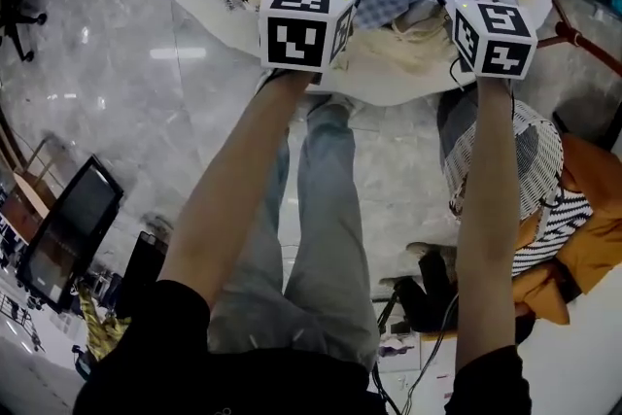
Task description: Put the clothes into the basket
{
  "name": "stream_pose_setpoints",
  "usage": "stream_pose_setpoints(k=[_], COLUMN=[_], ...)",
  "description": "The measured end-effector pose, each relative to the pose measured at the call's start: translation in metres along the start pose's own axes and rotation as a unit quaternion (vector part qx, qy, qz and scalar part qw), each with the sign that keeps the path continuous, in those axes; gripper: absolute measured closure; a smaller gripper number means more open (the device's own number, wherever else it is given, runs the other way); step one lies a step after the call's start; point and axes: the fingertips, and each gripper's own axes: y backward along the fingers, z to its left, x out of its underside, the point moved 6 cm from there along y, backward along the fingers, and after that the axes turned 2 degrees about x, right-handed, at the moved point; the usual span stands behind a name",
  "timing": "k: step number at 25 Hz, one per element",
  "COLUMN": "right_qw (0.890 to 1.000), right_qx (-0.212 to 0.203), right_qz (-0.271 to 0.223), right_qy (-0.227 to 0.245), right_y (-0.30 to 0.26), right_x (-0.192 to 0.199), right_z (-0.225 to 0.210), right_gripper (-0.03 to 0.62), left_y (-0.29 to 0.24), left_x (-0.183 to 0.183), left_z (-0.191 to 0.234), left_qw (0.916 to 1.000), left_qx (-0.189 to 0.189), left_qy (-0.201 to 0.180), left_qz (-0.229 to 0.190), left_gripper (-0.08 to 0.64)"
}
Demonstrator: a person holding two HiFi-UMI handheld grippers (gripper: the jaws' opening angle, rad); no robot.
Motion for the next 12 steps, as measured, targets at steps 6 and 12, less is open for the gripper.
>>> stream_pose_setpoints(k=[6, 12], right_qw=[0.998, 0.995], right_qx=[-0.03, -0.038], right_qz=[0.057, 0.093], right_qy=[0.017, -0.013], right_y=[-0.036, -0.057], right_x=[0.015, 0.028], right_z=[-0.006, -0.006], right_gripper=[0.285, 0.29], left_y=[-0.031, -0.067], left_x=[0.014, 0.03], left_z=[-0.003, -0.013], left_qw=[0.999, 0.9949], left_qx=[0.027, 0.044], left_qy=[0.023, -0.001], left_qz=[0.029, 0.091], left_gripper=[0.25, 0.252])
